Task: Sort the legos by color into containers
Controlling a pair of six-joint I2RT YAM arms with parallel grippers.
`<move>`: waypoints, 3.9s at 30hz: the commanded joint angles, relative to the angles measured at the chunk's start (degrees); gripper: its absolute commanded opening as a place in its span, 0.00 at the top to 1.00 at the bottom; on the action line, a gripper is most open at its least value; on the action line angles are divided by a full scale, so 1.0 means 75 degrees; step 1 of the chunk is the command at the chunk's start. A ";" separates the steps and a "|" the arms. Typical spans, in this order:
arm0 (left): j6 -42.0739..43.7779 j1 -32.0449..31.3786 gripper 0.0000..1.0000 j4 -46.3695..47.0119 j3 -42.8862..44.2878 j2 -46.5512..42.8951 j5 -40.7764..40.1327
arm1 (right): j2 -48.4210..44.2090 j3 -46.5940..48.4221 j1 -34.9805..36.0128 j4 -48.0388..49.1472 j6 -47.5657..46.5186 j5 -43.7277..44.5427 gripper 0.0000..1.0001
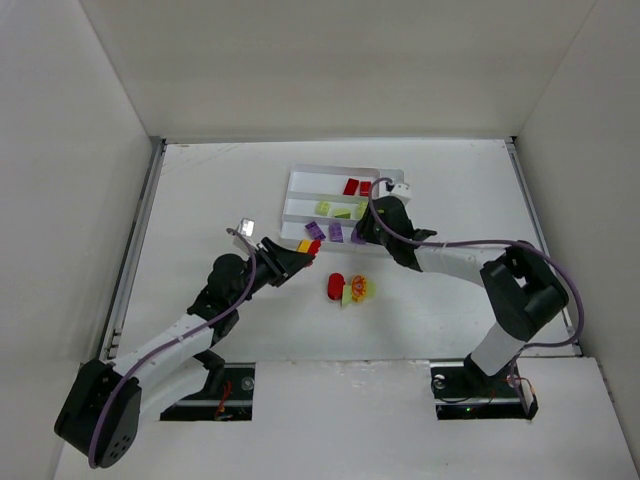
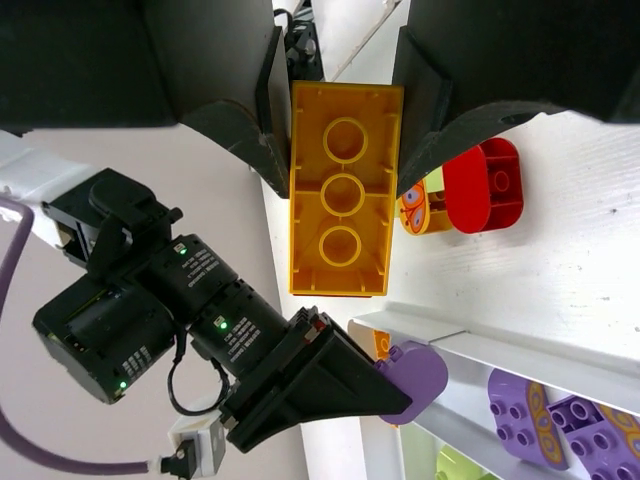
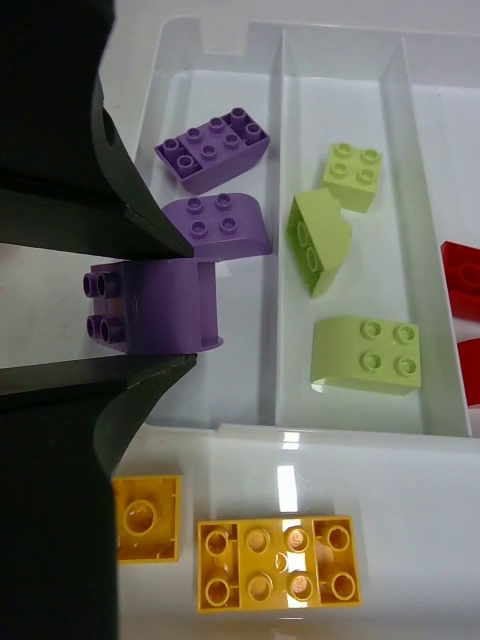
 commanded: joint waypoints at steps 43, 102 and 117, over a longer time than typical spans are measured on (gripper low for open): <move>-0.1573 -0.0784 0.82 0.3132 0.0191 0.0603 0.0166 | -0.1862 -0.3219 0.1175 0.8263 0.3599 -0.4113 0.30; -0.1503 -0.0983 0.81 0.2968 0.0179 0.0533 0.0177 | -0.1159 -0.3302 0.0682 0.9295 0.4162 -0.4184 0.57; -0.1491 -0.0468 0.55 0.2336 0.0026 -0.0041 0.0212 | -0.1253 -0.3664 0.0390 0.9517 0.4256 -0.4196 0.63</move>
